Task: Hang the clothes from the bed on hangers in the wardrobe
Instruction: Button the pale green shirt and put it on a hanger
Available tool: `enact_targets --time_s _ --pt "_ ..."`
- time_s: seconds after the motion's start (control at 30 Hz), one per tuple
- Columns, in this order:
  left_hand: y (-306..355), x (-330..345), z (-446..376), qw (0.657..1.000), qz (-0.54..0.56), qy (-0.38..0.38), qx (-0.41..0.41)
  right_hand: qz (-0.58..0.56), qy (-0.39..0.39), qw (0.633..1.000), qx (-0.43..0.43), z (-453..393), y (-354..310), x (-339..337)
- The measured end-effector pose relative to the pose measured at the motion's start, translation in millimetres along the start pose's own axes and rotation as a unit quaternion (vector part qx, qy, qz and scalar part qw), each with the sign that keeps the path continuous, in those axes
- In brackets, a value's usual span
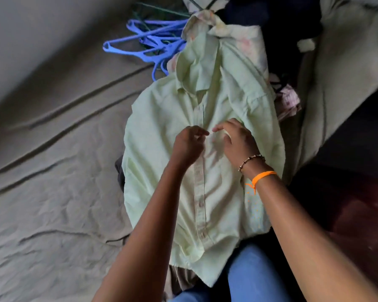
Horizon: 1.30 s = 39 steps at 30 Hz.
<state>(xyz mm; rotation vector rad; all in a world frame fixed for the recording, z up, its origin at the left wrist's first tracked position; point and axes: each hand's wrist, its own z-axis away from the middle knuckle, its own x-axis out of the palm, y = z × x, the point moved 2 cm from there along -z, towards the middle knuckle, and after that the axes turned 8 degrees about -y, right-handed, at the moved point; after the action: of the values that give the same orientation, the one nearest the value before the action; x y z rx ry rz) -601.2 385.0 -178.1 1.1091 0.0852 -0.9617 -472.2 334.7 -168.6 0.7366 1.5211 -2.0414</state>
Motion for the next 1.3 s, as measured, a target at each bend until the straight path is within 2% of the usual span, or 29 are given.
enact_targets --time_s 0.07,0.13,0.23,0.33,0.4,0.47,0.57,0.63,0.7,0.77,0.8,0.87,0.9,0.93,1.0,1.03,1.1,1.17,1.23,1.3 --pt "7.9 -6.7 -30.6 0.998 -0.019 0.059 0.017 0.059 0.002 0.997 -0.045 -38.9 -9.1 -13.2" --pt "11.8 -9.6 -58.9 0.993 -0.080 0.082 0.006 0.141 -0.039 0.986 -0.078 -74.5 -16.4 -23.5" --pt "13.2 -13.5 -97.8 0.982 -0.170 0.078 -0.025 0.245 -0.114 0.957 -0.109 -123.4 -19.9 -33.7" --pt "11.4 -20.1 -129.5 0.970 -0.230 0.069 -0.049 0.351 -0.141 0.911 -0.166 -173.5 -16.0 -39.5" --pt "4.2 -25.5 -144.8 0.966 -0.242 0.059 -0.067 0.404 -0.101 0.897 -0.148 -202.8 -2.5 -45.5" --pt "-1.5 -25.9 -147.8 0.978 -0.202 0.023 -0.049 0.423 -0.057 0.901 -0.081 -212.5 17.0 -52.2" --pt "-7.2 -16.9 -140.2 0.992 -0.116 -0.032 -0.040 0.464 -0.091 0.881 -0.027 -207.2 30.8 -50.2" --pt "-11.6 -10.4 -137.1 0.994 -0.086 -0.030 -0.055 0.450 -0.055 0.891 -0.012 -205.9 18.2 -44.8" --pt "-16.1 -5.8 -138.5 0.996 -0.067 -0.008 -0.060 0.402 0.038 0.914 -0.036 -213.4 -5.3 -32.8" --pt "-21.9 -3.0 -141.7 0.995 -0.063 0.011 -0.074 0.352 0.078 0.925 -0.119 -231.1 -32.6 -9.6" --pt "-24.6 -0.9 -142.7 0.996 -0.058 0.017 -0.072 0.322 0.038 0.931 -0.169 -243.3 -44.4 6.0" --pt "-28.4 4.8 -142.4 0.997 -0.048 0.029 -0.045 0.268 -0.128 0.930 -0.216 -268.9 -59.7 42.1" --pt "-31.2 8.8 -141.9 0.998 -0.038 0.040 -0.029 0.257 -0.222 0.920 -0.197 -279.2 -62.7 58.4" --pt "-34.3 11.3 -141.2 0.998 -0.025 0.049 -0.018 0.271 -0.283 0.905 -0.165 -289.2 -63.3 73.0" --pt "-40.2 14.2 -141.1 0.998 -0.012 0.057 -0.007 0.311 -0.359 0.875 -0.090 -301.9 -64.0 91.9" --pt "-42.3 14.5 -140.7 0.998 -0.012 0.057 -0.001 0.301 -0.377 0.874 -0.054 -304.9 -64.8 97.1" --pt "-45.5 14.6 -139.4 0.998 0.001 0.058 0.016 0.256 -0.363 0.896 -0.008 -309.4 -66.7 101.2" --pt "-45.8 14.6 -138.2 0.997 0.022 0.073 0.030 0.221 -0.319 0.922 0.003 -308.9 -69.6 96.4" --pt "-43.9 10.9 -138.2 0.995 0.045 0.094 0.009 0.212 -0.238 0.947 -0.043 -305.7 -79.4 81.3" --pt "-39.2 2.2 -141.3 0.988 0.060 0.143 -0.005 0.185 -0.124 0.966 -0.129 -304.6 -97.0 57.7"
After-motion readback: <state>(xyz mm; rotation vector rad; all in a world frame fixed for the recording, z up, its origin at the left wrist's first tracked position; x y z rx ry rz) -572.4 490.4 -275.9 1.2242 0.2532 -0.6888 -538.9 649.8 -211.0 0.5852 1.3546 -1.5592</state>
